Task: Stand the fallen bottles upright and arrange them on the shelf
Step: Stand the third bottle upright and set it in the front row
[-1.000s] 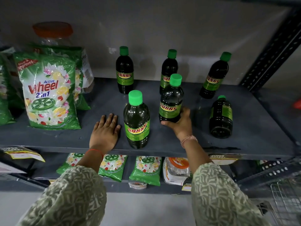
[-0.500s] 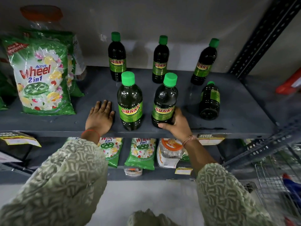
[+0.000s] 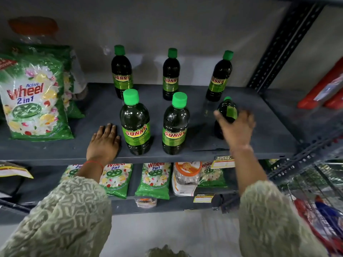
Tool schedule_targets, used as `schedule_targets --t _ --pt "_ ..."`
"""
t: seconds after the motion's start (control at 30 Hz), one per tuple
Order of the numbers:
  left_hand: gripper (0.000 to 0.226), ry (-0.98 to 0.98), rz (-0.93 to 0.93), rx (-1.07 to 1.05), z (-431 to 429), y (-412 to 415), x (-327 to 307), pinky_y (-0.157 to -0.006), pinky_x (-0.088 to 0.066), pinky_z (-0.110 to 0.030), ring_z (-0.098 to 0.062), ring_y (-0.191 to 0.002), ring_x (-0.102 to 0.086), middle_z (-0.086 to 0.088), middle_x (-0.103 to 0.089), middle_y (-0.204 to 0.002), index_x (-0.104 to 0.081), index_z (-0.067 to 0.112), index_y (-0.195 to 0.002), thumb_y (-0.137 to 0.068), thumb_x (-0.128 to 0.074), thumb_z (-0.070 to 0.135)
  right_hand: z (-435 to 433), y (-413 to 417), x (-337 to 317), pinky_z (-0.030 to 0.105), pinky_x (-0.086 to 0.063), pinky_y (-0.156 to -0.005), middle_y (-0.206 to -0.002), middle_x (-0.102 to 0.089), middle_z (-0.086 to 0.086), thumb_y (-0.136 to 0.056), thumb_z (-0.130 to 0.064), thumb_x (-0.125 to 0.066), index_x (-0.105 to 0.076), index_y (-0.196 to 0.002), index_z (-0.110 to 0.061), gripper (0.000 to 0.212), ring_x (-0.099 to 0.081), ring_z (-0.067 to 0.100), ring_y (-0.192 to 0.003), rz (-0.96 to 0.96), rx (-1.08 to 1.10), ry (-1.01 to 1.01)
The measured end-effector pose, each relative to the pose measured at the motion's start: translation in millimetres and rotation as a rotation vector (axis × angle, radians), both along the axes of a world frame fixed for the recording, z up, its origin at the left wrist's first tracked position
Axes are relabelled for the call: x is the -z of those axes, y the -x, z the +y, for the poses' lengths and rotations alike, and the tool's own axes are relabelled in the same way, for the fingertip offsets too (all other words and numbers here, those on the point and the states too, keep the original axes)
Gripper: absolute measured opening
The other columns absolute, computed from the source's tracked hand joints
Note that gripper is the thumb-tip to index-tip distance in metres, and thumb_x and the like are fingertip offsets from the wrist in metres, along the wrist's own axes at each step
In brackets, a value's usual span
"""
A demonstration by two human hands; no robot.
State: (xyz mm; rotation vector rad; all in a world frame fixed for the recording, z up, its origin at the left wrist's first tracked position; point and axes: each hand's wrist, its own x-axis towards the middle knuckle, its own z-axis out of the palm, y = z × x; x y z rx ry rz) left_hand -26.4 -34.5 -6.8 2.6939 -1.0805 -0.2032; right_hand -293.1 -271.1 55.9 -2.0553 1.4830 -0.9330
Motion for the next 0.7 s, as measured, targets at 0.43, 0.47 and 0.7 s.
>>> schedule_targets --t 0.43,0.47,0.7 --pt "0.052 0.003 -0.045 0.013 2 0 1 -0.119 -0.015 -0.041 -0.026 -0.145 -0.011 -0.006 -0.017 -0.157 -0.018 0.014 -0.145 -0.096 -0.030 0.026 -29 -32 36 0.039 -0.046 -0.084 -0.113 -0.054 0.021 -0.059 -0.043 -0.081 -0.043 -0.114 0.001 0.080 -0.054 0.035 -0.106 -0.329 0.045 -0.001" --pt "0.052 0.001 -0.047 0.015 2 -1 1 -0.119 -0.015 -0.041 -0.026 -0.145 -0.011 -0.006 -0.017 -0.157 -0.019 0.014 -0.145 -0.096 -0.030 0.026 -26 -35 38 0.037 -0.043 -0.084 -0.114 -0.053 0.022 -0.058 -0.043 -0.082 -0.043 -0.116 0.001 0.083 -0.053 0.034 -0.107 -0.324 0.019 0.035" --pt "0.051 -0.005 -0.042 0.014 2 0 -1 -0.119 -0.016 -0.040 -0.026 -0.145 -0.011 -0.007 -0.017 -0.157 -0.021 0.014 -0.145 -0.096 -0.029 0.025 -21 -51 49 0.033 -0.044 -0.080 -0.120 -0.044 0.022 -0.053 -0.027 -0.086 -0.037 -0.123 -0.001 0.089 -0.052 0.034 -0.102 -0.285 -0.043 0.025"
